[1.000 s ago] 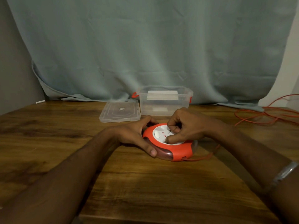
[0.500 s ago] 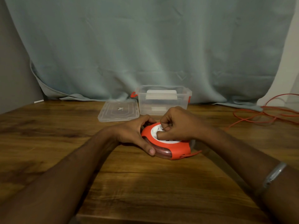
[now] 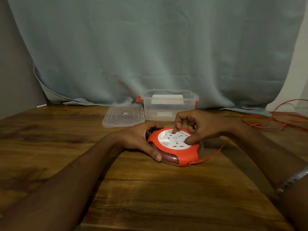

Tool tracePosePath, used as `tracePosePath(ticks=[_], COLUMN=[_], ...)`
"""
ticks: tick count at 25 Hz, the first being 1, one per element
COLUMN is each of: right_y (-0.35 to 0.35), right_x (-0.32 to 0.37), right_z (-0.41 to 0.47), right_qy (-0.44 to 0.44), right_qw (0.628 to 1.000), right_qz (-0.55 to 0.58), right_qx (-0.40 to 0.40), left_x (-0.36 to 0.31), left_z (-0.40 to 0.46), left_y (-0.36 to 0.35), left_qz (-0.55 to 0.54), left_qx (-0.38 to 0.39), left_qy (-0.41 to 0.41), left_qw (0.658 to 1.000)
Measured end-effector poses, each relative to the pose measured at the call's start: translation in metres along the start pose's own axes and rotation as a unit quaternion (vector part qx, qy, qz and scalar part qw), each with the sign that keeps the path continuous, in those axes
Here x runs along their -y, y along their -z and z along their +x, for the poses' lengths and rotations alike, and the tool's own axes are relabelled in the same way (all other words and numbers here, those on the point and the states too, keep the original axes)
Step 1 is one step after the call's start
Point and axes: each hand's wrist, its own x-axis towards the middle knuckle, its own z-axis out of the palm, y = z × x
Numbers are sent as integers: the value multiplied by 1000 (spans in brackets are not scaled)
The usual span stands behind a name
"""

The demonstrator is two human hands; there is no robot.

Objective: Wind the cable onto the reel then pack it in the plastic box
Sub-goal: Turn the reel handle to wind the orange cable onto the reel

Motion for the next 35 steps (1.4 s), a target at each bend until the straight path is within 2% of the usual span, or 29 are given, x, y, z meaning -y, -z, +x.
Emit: tracePosePath(ticks=[5, 15, 21, 25, 29, 35], right_y=[-3, -22, -32, -34, -19, 2], right_x=[0, 21, 23, 27, 20, 7], right_z=[-1, 8, 12, 15, 8, 1], right_qy=[-7, -32, -50, -45, 9, -26], right_qw=[1000, 990, 983, 983, 992, 998], right_qz=[19, -123, -132, -135, -93, -48], right_qx=[-16, -68, -115, -117, -83, 29], left_x=[-2, -2, -1, -3, -4, -3], left_z=[0, 0, 1, 0, 0, 0], left_y=[0, 0, -1, -2, -2, -1], left_qz=[2, -6, -10, -13, -6, 9], left_qx=[-1, -11, -11, -8, -10, -4], left_qy=[0, -3, -8, -4, -3, 5], left_qw=[1000, 1000, 1000, 1000, 1000, 1000])
